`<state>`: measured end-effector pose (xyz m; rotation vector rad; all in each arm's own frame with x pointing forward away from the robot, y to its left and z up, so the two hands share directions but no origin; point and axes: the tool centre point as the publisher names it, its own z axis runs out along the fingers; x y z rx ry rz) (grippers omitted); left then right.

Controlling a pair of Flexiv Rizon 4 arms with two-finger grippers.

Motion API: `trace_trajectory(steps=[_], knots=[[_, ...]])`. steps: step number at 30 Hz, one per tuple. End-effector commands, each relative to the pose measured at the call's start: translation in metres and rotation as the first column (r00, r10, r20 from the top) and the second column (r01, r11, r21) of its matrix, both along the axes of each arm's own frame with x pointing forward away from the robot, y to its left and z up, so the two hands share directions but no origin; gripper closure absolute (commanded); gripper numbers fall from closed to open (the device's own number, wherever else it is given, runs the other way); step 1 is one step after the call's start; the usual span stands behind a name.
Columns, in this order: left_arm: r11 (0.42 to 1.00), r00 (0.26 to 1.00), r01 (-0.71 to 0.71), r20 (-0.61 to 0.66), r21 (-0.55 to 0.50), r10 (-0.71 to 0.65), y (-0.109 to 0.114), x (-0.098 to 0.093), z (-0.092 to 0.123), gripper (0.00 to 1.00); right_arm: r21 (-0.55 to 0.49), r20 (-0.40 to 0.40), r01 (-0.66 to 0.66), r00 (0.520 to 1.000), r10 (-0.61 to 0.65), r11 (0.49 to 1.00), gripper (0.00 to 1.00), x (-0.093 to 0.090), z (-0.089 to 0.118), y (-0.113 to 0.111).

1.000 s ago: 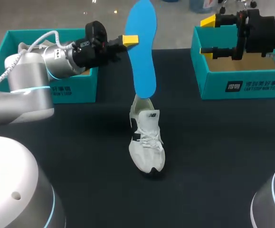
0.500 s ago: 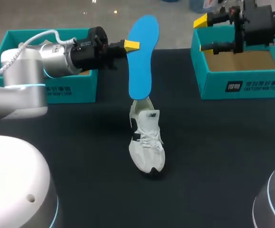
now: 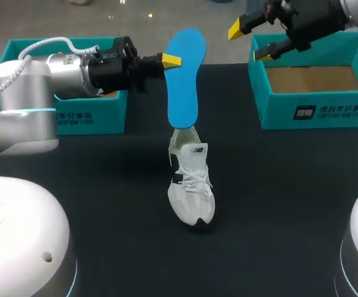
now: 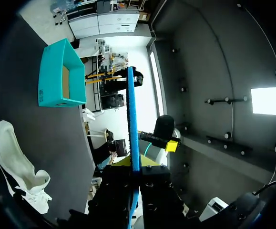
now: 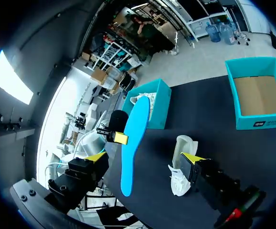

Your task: Take the shoe out of the shoebox, open the shoe tongue, remove and reinsert the insole, then place the shoe into the shoebox

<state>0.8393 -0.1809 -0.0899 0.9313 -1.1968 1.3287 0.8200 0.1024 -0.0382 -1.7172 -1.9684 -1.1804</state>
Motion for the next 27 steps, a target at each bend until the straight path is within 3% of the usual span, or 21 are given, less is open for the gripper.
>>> trace_trajectory(steps=[1, 17, 21, 25, 27], knots=[[1.0, 1.0, 0.004, -0.006, 0.003, -0.004, -0.002, 0.001, 0.0, 1.0, -0.453, 0.045, 0.11, 0.994, -0.101, 0.885, 0.0, -0.004, 0.002, 0.015], [1.0, 0.999, -0.003, -0.044, 0.019, 0.003, -0.009, 0.011, -0.012, 1.0, -0.468, 0.055, 0.11, 0.994, -0.095, 0.877, 0.0, -0.005, 0.002, 0.016], [1.0, 0.999, -0.005, -0.047, 0.016, 0.006, -0.012, 0.012, -0.013, 1.0, -0.532, 0.038, 0.143, 0.989, -0.145, 0.834, 0.0, -0.009, 0.008, 0.031], [1.0, 0.999, -0.005, -0.054, 0.02, 0.006, -0.014, 0.014, -0.015, 1.0, -0.624, -0.048, 0.128, 0.978, -0.201, 0.771, 0.0, -0.011, 0.009, 0.045], [1.0, 0.998, -0.007, -0.056, 0.023, 0.008, -0.015, 0.015, -0.016, 1.0, -0.648, -0.036, 0.155, 0.972, -0.233, 0.746, 0.0, -0.013, 0.01, 0.052]])
